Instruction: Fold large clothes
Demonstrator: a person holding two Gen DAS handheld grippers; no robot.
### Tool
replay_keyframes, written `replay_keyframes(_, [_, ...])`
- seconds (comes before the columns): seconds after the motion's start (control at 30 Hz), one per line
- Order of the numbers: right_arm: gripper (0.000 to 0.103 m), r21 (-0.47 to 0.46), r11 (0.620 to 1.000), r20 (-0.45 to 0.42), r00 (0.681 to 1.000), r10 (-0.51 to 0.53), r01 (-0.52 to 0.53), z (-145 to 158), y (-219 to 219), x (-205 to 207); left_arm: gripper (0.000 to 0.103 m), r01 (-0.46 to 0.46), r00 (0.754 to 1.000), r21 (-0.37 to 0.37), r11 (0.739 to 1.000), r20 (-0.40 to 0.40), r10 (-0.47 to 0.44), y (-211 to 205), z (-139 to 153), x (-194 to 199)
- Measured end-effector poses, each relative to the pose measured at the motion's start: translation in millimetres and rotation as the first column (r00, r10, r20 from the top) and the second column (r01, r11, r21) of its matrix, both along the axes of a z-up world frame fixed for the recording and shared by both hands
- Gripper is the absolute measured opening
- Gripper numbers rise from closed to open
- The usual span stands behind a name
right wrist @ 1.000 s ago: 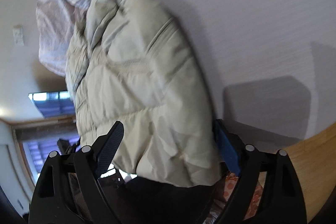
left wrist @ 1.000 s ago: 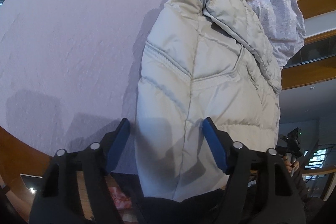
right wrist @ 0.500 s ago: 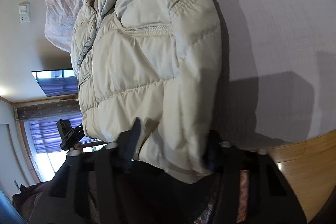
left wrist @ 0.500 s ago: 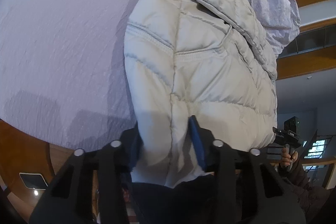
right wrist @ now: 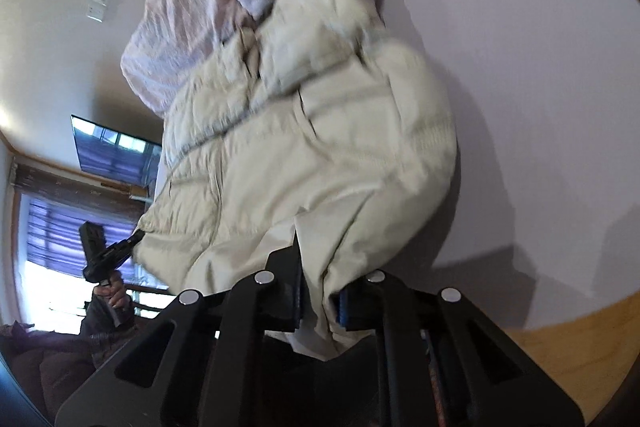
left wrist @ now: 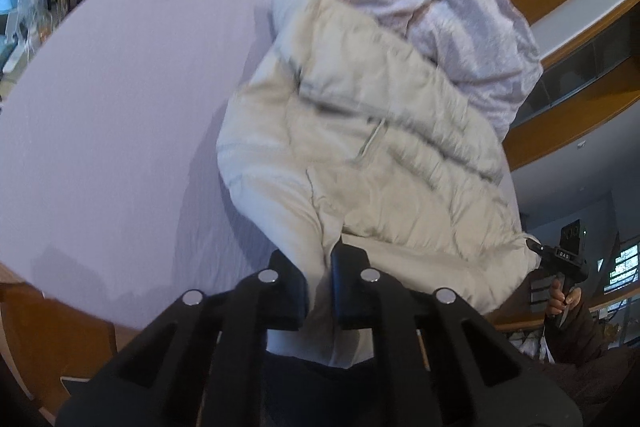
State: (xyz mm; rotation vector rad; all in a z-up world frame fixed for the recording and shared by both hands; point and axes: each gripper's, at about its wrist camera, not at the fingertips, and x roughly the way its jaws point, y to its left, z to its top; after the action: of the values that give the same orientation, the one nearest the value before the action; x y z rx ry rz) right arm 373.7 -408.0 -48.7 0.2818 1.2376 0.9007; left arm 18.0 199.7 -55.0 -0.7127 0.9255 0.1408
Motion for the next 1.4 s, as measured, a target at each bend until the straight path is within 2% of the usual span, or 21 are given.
replay_keyframes(0.13, [0.013, 0.012, 0.999, 0.093, 0.995, -0.036, 0.036, 31, 10, 13, 0.01, -0.015, 0.998, 0.043, 0.999, 0.06, 0.012, 4, 26, 12])
replay_keyframes(0.33, [0.013, 0.035, 0.993, 0.208, 0.971, -0.118, 0.113, 75, 33, 40, 0.01, -0.045, 0.991, 0.099, 0.994, 0.129, 0.032, 16, 62, 37])
replay_keyframes(0.47, [0.013, 0.013, 0.991, 0.277, 0.952, -0.133, 0.135, 95, 60, 61, 0.01, -0.08, 0.988, 0.134, 0.988, 0.14, 0.061, 28, 81, 67])
replay_keyframes(0.6, [0.013, -0.042, 0.987, 0.321, 0.938, -0.133, 0.154, 102, 88, 84, 0.01, -0.11, 0.987, 0.158, 0.981, 0.137, 0.088, 40, 90, 98])
replay_keyframes(0.93, [0.013, -0.13, 0.972, 0.352, 0.926, -0.137, 0.194, 108, 131, 138, 0.01, -0.139, 0.986, 0.204, 0.969, 0.122, 0.115, 61, 104, 166])
replay_keyframes(1.1, [0.013, -0.134, 0.959, 0.324, 0.926, -0.194, 0.249, 108, 150, 172, 0.01, -0.152, 0.985, 0.235, 0.96, 0.111, 0.129, 74, 112, 207])
replay_keyframes(1.2, [0.013, -0.156, 0.944, 0.304, 0.923, -0.235, 0.292, 100, 164, 191, 0.011, -0.183, 0.982, 0.228, 0.956, 0.09, 0.166, 84, 108, 231])
replay_keyframes(1.4, [0.013, -0.224, 0.915, 0.261, 0.925, -0.277, 0.337, 77, 187, 220, 0.012, -0.218, 0.974, 0.242, 0.945, -0.003, 0.225, 100, 85, 276])
